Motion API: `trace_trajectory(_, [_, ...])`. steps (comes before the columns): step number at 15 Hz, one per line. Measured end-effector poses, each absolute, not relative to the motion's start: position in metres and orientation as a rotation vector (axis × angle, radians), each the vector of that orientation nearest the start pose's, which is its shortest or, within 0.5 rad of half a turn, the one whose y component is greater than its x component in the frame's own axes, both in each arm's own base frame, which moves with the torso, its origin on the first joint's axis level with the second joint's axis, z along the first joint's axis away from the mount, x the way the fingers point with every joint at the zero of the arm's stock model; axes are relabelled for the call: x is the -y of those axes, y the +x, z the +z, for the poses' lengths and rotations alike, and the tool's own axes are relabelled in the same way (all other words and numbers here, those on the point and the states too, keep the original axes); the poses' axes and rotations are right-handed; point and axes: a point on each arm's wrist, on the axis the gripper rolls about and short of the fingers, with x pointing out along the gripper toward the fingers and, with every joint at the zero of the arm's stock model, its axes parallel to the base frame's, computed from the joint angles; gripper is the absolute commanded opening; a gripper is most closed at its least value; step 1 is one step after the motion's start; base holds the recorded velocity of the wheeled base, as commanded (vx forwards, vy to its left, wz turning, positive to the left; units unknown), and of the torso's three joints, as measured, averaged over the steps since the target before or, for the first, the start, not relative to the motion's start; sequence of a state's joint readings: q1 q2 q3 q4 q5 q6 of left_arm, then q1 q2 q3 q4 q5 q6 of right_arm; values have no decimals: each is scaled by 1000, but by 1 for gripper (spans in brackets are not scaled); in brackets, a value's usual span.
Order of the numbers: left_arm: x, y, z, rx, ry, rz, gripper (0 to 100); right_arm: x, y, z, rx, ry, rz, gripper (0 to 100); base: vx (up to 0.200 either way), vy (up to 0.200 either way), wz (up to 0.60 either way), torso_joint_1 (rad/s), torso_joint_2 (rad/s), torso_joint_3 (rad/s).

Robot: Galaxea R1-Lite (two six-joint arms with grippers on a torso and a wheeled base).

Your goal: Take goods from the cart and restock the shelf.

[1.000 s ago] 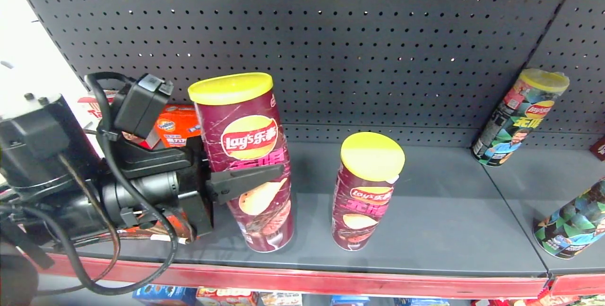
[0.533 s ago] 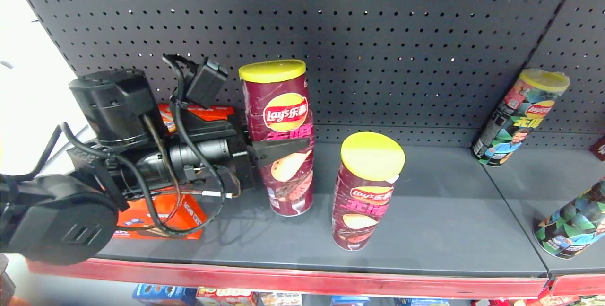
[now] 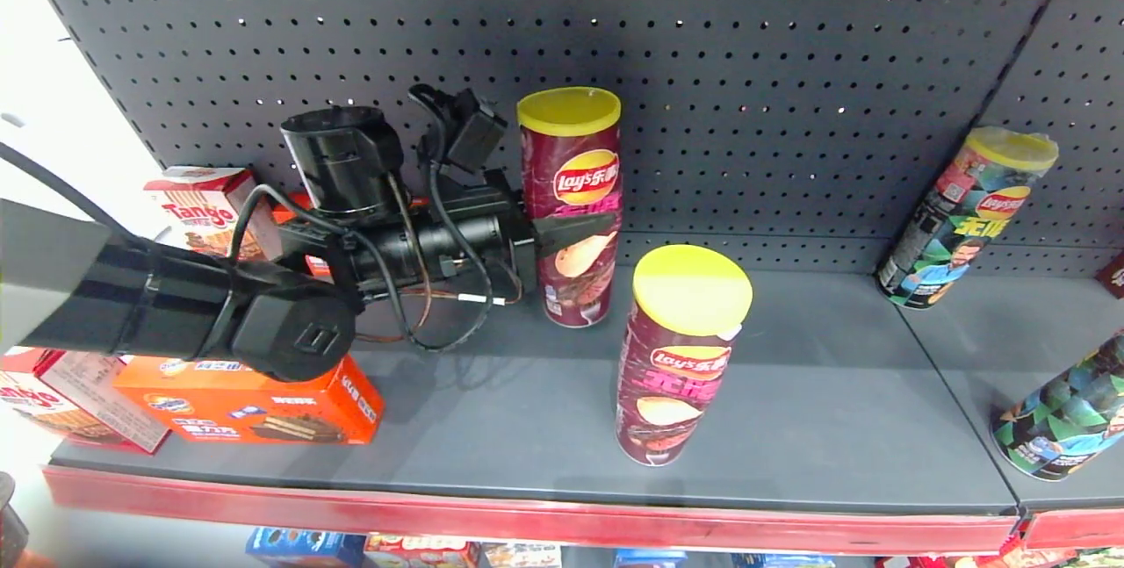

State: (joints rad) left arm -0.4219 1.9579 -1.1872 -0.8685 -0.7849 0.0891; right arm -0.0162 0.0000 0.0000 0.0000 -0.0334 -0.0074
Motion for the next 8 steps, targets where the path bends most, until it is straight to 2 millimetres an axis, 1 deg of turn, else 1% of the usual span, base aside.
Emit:
trace_trajectory(4, [185, 368, 214, 172, 95, -1205, 0, 0, -23, 75, -1, -7, -48, 100, 0, 0, 0, 0, 0, 0])
trace_trajectory(8, [197, 384, 205, 183, 96, -1213, 0, 0, -23, 75, -1, -7, -49, 100, 0, 0, 0, 0, 0, 0])
